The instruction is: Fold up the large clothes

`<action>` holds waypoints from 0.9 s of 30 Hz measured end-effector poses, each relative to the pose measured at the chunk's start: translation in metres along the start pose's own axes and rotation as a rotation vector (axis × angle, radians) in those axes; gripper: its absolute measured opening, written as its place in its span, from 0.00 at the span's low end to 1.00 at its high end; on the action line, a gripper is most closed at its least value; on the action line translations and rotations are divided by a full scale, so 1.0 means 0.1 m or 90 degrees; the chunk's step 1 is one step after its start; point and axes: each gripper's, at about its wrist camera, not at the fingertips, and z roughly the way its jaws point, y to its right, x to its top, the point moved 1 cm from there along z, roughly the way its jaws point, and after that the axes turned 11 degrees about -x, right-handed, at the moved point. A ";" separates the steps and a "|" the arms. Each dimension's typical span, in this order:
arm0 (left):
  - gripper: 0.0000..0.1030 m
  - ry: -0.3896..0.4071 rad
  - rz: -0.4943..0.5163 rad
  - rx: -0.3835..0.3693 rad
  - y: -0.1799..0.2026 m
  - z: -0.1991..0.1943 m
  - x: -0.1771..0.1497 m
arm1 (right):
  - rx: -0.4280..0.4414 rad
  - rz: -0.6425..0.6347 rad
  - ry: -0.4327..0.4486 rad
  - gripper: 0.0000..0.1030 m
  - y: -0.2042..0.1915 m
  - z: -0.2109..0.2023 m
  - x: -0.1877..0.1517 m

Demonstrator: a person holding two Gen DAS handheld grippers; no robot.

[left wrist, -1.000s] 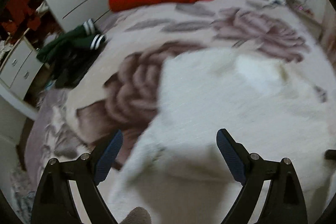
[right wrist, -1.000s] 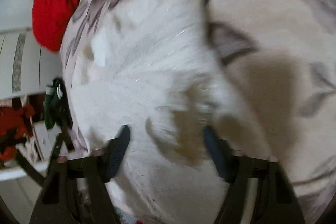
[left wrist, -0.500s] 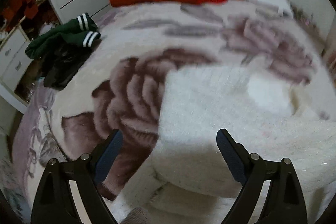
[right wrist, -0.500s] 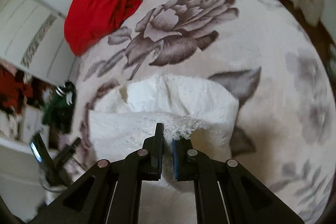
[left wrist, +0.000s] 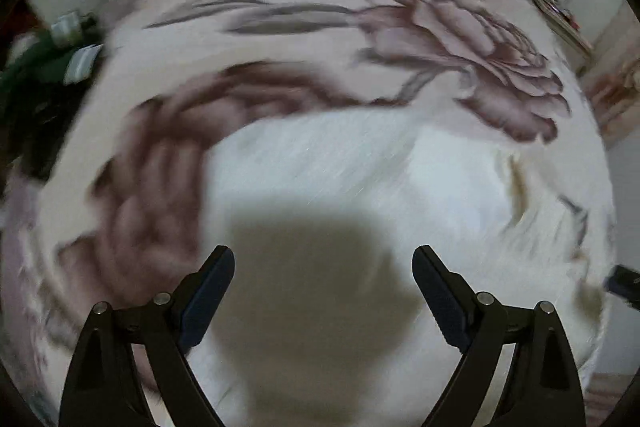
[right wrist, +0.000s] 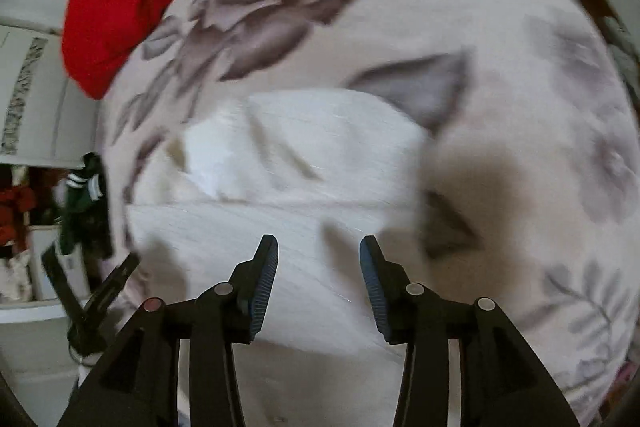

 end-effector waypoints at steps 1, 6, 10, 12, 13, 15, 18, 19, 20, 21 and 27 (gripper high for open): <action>0.88 -0.016 0.010 0.001 0.02 0.14 0.14 | 0.002 -0.011 -0.006 0.44 -0.14 0.08 0.12; 0.53 -0.131 0.146 0.085 0.28 1.04 0.49 | -0.023 -0.062 -0.065 0.44 -0.70 0.77 0.55; 0.10 -0.095 0.191 0.083 0.40 1.08 0.45 | -0.063 -0.093 -0.109 0.44 -0.94 1.29 0.71; 0.07 -0.077 0.179 0.071 0.40 1.01 0.46 | -0.088 -0.101 -0.115 0.41 -1.00 1.42 0.72; 0.07 -0.062 0.157 0.056 0.37 0.96 0.48 | -0.093 -0.100 -0.099 0.16 -1.02 1.43 0.72; 0.06 -0.041 0.133 0.039 0.35 0.88 0.53 | -0.110 -0.092 -0.082 0.12 -1.06 1.42 0.74; 0.06 0.001 0.108 0.023 0.34 0.71 0.65 | -0.116 -0.078 -0.039 0.10 -1.19 1.26 0.82; 0.06 0.008 0.101 0.019 0.33 0.68 0.71 | -0.118 -0.077 -0.029 0.10 -1.21 1.22 0.85; 0.06 0.013 0.089 0.013 0.31 0.67 0.80 | -0.120 -0.073 -0.015 0.10 -1.25 1.15 0.90; 0.06 0.015 0.078 0.011 0.28 0.67 0.85 | -0.126 -0.071 0.003 0.10 -1.30 1.08 0.96; 0.06 0.016 0.051 0.020 0.17 0.80 1.09 | -0.136 -0.021 0.025 0.10 -1.28 0.99 1.33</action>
